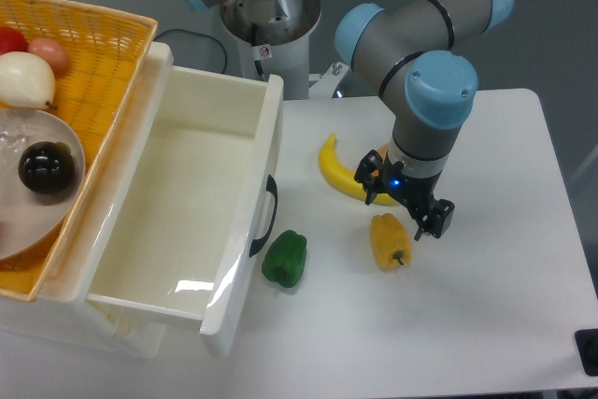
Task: Pick up the yellow pepper
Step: 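Move the gripper down over the yellow bell pepper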
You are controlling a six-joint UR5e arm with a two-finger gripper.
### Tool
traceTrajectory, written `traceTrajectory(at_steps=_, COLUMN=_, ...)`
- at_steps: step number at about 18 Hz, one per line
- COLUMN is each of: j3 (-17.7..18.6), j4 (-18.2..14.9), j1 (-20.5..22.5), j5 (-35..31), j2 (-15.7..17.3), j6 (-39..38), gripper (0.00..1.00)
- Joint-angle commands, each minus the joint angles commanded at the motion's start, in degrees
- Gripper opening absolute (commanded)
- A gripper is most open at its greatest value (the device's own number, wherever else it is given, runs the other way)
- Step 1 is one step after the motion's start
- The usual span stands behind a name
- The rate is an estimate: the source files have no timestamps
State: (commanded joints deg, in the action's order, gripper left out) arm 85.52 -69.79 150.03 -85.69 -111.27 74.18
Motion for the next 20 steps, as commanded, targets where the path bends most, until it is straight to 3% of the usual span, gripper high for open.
traceTrajectory(at_steps=7, j3=2.5, j4=-0.3, j1=-0.3, j5=-1.1, j2=0.1, j6=-1.3, gripper=1.00)
traceTrajectory(at_steps=13, j3=4.0, j4=0.0, j1=-0.3, j5=-0.4, j2=-0.3, j6=-11.3, gripper=1.00)
traceTrajectory(at_steps=18, j3=4.4, j4=2.7, j1=-0.1, j5=1.0, j2=-2.0, j6=-14.1, gripper=1.00)
traceTrajectory(at_steps=20, j3=4.3, j4=4.8, j1=-0.1, j5=0.8, j2=-3.9, j6=-19.9, gripper=1.00)
